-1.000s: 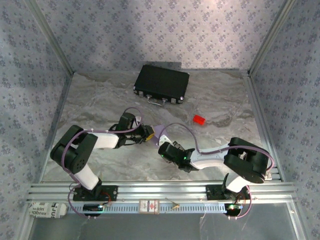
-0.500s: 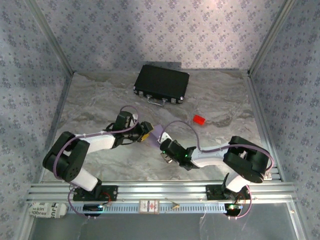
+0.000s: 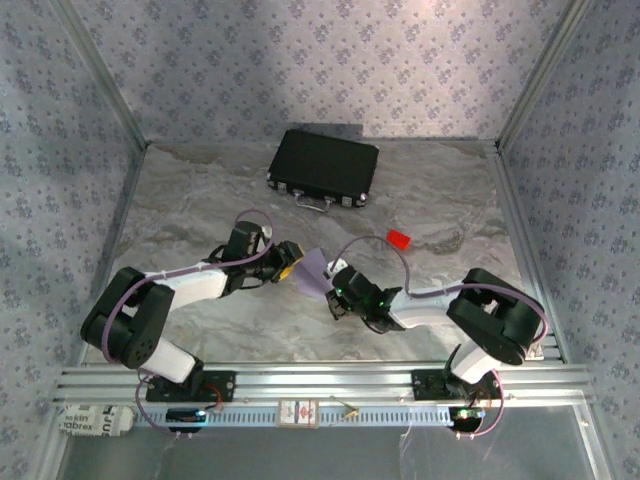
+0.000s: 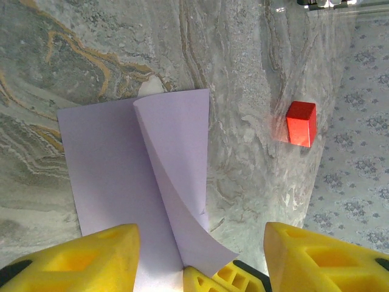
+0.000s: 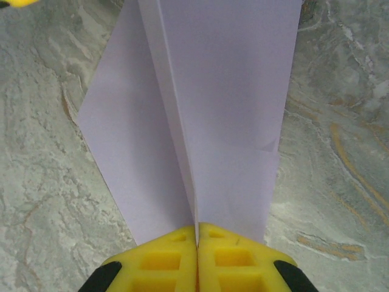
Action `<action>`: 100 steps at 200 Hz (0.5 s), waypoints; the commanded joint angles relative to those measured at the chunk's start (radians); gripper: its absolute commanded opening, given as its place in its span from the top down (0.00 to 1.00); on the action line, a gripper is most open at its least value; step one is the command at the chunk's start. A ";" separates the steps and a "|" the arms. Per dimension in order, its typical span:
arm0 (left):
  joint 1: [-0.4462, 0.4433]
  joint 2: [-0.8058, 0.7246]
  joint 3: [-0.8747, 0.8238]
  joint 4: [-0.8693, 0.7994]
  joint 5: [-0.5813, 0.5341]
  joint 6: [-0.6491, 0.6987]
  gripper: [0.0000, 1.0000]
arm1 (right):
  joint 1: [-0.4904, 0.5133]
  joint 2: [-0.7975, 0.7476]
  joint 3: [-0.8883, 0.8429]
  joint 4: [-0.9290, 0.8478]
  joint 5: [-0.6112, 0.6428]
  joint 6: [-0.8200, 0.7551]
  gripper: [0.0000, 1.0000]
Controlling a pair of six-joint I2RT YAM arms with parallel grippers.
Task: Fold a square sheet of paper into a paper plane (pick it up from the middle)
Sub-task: Fourth fold the wing at the center of the table.
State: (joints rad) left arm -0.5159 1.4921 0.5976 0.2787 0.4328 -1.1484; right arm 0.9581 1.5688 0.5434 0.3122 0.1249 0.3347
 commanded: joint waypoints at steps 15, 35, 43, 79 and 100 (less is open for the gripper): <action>0.008 -0.021 0.007 -0.021 -0.004 0.019 0.44 | -0.033 0.004 -0.023 0.011 -0.113 0.062 0.92; 0.007 -0.022 0.008 -0.020 -0.002 0.018 0.47 | -0.060 0.008 -0.029 0.029 -0.162 0.093 0.92; 0.007 -0.022 0.006 -0.019 -0.003 0.018 0.49 | -0.071 0.009 -0.031 0.034 -0.180 0.104 0.92; 0.007 -0.019 0.005 -0.016 0.000 0.016 0.64 | -0.115 0.012 -0.034 0.047 -0.262 0.151 0.92; 0.007 -0.014 0.004 -0.009 0.005 0.015 0.74 | -0.140 0.017 -0.038 0.058 -0.303 0.174 0.92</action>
State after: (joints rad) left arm -0.5159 1.4921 0.5976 0.2790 0.4328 -1.1461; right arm 0.8433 1.5707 0.5209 0.3653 -0.1024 0.4576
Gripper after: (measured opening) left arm 0.308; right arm 0.082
